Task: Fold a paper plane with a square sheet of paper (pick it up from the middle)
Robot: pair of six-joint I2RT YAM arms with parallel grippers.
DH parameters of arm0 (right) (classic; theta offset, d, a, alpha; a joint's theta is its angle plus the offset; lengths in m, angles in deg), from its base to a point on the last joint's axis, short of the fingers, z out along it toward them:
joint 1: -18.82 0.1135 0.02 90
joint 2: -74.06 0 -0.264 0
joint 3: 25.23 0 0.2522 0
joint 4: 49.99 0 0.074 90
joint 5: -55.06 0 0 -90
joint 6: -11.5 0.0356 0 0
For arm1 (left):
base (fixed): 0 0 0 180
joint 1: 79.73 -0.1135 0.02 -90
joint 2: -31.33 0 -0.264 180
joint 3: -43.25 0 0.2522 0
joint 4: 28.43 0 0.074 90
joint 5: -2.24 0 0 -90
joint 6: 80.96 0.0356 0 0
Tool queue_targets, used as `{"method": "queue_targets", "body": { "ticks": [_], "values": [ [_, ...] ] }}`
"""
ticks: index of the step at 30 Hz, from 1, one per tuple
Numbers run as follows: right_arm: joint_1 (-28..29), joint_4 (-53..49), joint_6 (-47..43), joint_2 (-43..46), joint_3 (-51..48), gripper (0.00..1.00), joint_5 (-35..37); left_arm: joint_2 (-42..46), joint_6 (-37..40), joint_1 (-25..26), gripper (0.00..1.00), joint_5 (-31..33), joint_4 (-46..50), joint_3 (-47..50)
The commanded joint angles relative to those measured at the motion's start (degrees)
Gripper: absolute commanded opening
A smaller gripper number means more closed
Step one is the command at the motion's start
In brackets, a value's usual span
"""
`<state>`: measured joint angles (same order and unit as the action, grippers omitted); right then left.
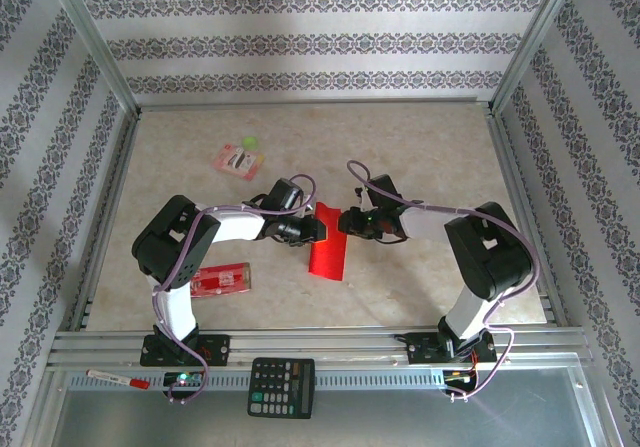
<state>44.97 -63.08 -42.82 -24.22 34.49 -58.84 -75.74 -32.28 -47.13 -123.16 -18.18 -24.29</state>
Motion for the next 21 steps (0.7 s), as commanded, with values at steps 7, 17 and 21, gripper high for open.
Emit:
{"method": "queue_targets", "body": {
  "ticks": [7, 17, 21],
  "values": [
    [0.58, 1.49, -0.75, -3.14, 2.47, 0.27, -0.72, -0.48, 4.51, -0.55, 0.39, 4.09, 5.28, -0.34],
    [0.65, 1.72, -0.91, -5.93, 4.80, 0.24, -1.66, 0.81, 8.80, -0.61, 0.64, 8.88, 14.85, -3.78],
    [0.65, 1.88, -0.79, -6.37, 5.38, 0.23, -2.44, 0.89, 9.28, -0.56, 0.68, 10.75, 17.32, -4.58]
  ]
}}
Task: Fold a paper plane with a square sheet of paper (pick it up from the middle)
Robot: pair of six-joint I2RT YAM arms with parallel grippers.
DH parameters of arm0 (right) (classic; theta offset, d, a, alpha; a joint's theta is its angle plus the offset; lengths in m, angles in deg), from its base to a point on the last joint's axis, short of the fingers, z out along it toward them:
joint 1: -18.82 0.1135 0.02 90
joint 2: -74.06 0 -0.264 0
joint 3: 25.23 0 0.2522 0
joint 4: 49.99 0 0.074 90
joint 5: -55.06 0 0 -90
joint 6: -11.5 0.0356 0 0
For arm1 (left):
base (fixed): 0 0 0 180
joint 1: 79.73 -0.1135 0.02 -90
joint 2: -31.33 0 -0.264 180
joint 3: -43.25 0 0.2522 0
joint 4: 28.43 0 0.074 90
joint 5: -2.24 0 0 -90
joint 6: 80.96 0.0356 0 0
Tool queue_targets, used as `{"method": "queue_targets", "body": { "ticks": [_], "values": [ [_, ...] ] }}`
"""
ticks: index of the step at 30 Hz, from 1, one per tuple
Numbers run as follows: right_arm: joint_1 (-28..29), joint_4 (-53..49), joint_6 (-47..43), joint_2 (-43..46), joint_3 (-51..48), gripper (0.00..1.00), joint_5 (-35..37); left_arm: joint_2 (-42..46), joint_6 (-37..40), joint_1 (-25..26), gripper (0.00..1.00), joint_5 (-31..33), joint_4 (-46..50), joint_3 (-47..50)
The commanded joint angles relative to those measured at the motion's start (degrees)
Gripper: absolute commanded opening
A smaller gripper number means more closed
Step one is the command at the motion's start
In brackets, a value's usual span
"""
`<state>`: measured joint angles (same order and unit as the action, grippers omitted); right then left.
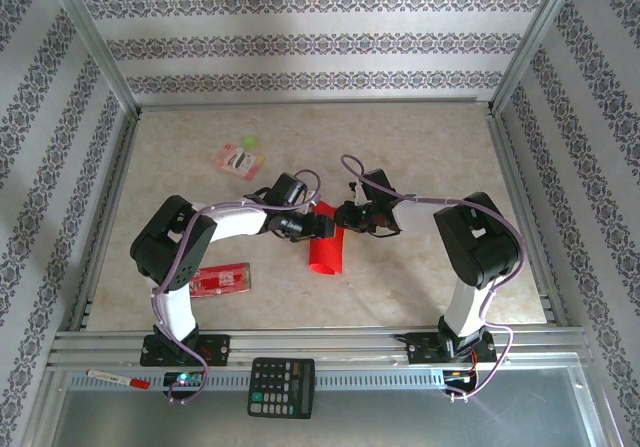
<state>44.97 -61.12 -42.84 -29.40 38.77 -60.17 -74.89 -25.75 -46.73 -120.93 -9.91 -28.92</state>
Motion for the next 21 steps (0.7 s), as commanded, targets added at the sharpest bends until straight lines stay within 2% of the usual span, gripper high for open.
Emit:
{"method": "queue_targets", "body": {
  "ticks": [1, 10, 13, 18, 21],
  "values": [
    [0.66, -0.10, -0.91, -1.26, 1.26, 0.23, -1.12, 0.15, 3.09, -0.99, 0.70, 9.56, 10.27, -0.27],
    [0.65, 0.11, -0.89, -2.07, 1.43, 0.21, -1.66, 0.38, 5.15, -1.00, 0.83, 14.00, 14.55, -2.75],
    [0.65, 0.18, -0.75, -2.18, 1.50, 0.20, -1.80, 0.09, 5.81, -0.79, 0.84, 14.58, 15.71, -3.82],
    [0.65, 0.35, -0.59, -2.44, 1.79, 0.20, -1.92, -0.65, 6.35, -0.13, 0.75, 14.69, 16.45, -4.83],
    [0.65, 0.53, -0.37, -2.54, 1.97, 0.20, -1.92, -1.65, 6.07, 0.38, 0.64, 13.62, 15.72, -5.22]
  ]
}}
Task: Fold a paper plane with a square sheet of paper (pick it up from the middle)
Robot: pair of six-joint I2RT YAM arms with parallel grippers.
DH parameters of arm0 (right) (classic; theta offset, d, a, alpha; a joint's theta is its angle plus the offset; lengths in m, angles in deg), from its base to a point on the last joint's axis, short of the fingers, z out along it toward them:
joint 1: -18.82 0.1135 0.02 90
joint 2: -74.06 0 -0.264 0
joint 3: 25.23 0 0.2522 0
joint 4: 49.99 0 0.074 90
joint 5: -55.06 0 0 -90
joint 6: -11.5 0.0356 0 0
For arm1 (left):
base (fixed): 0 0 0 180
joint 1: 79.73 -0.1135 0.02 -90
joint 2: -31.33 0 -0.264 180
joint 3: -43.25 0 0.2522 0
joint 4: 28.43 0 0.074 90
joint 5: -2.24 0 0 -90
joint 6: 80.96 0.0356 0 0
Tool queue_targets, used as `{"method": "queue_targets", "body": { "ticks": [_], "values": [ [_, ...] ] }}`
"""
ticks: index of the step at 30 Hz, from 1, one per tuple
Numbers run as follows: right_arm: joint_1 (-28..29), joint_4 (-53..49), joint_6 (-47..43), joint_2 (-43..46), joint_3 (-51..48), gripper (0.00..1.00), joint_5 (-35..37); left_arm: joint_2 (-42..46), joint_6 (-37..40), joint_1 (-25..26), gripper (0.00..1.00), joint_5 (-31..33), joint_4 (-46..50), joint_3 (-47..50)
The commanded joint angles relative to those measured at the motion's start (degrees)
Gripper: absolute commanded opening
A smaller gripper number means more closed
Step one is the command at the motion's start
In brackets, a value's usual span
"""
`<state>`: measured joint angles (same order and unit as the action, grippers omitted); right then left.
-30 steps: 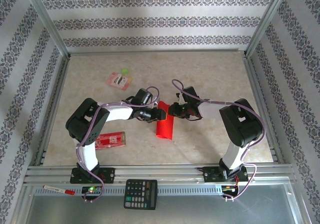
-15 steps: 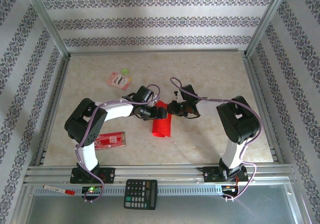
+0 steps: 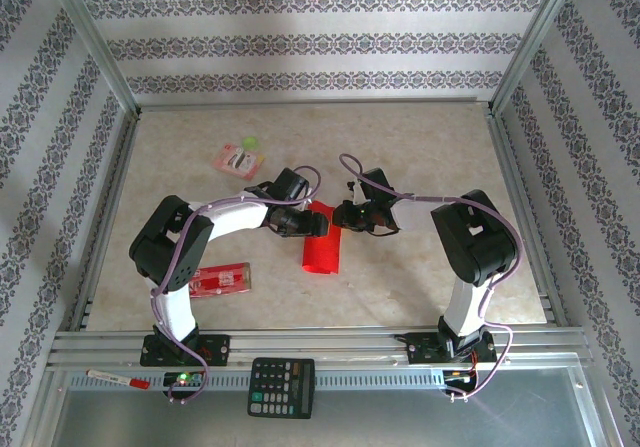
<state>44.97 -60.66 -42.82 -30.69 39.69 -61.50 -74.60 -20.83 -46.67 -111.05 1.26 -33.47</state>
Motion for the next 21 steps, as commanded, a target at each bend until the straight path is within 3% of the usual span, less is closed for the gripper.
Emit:
{"method": "queue_targets", "body": {
  "ticks": [1, 9, 21],
  "values": [
    [0.65, 0.01, -0.43, -1.16, 1.21, 0.20, -0.64, -2.09, 1.05, 0.34, 0.61, 3.63, 4.33, -0.71],
    [-0.97, -1.66, -2.15, 1.89, 1.34, 0.24, -1.36, -0.99, 1.07, 0.01, 0.40, 3.70, 2.74, 0.06],
    [-6.18, -7.18, -7.56, 8.94, -0.87, 0.28, -1.31, 0.48, -1.80, -1.14, 0.28, -3.64, -2.95, 3.06]
  ]
}}
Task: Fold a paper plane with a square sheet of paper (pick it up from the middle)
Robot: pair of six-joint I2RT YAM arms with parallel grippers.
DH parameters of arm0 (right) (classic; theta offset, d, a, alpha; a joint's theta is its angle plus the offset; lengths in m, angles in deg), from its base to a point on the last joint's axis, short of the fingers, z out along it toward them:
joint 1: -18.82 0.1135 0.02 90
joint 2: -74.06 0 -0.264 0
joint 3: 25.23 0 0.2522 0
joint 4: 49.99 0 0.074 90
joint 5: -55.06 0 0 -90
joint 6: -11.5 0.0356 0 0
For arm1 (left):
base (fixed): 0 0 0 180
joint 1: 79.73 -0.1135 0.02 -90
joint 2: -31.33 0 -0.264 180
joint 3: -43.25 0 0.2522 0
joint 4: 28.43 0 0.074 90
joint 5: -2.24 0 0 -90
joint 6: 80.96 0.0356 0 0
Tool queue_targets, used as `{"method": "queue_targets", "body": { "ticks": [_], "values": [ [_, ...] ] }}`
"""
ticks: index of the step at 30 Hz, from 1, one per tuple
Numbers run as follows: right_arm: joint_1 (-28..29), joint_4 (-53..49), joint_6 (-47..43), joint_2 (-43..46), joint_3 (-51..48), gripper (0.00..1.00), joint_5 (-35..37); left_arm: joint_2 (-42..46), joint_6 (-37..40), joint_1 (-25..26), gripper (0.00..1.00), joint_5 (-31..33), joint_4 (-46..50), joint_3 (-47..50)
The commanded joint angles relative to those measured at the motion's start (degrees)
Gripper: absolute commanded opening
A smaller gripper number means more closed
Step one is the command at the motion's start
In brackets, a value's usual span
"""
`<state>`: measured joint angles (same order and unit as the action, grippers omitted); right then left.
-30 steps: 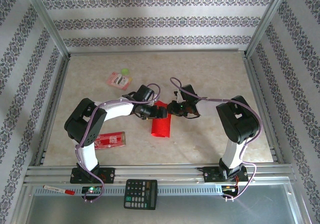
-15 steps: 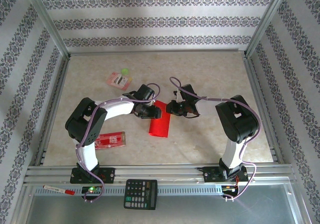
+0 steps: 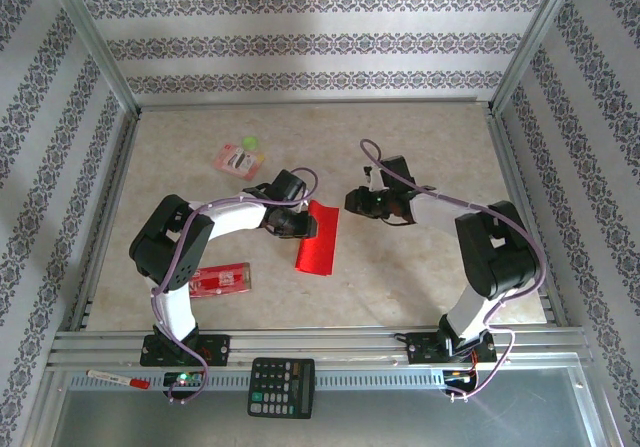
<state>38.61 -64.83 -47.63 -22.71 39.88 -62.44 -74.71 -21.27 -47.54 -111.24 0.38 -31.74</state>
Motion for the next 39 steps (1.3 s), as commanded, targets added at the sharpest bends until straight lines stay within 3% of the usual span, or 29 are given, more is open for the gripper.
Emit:
{"method": "queue_targets", "body": {
  "ticks": [1, 39],
  "values": [
    [0.17, -3.13, -2.92, 0.93, -1.08, 0.28, -0.44, 0.56, -1.54, -0.27, 0.27, -3.58, -2.21, 1.41],
    [5.26, -3.50, -0.39, -10.93, 6.67, 0.36, -1.28, -1.26, 4.10, -0.36, 0.22, -1.47, 8.25, -1.07]
  ]
}}
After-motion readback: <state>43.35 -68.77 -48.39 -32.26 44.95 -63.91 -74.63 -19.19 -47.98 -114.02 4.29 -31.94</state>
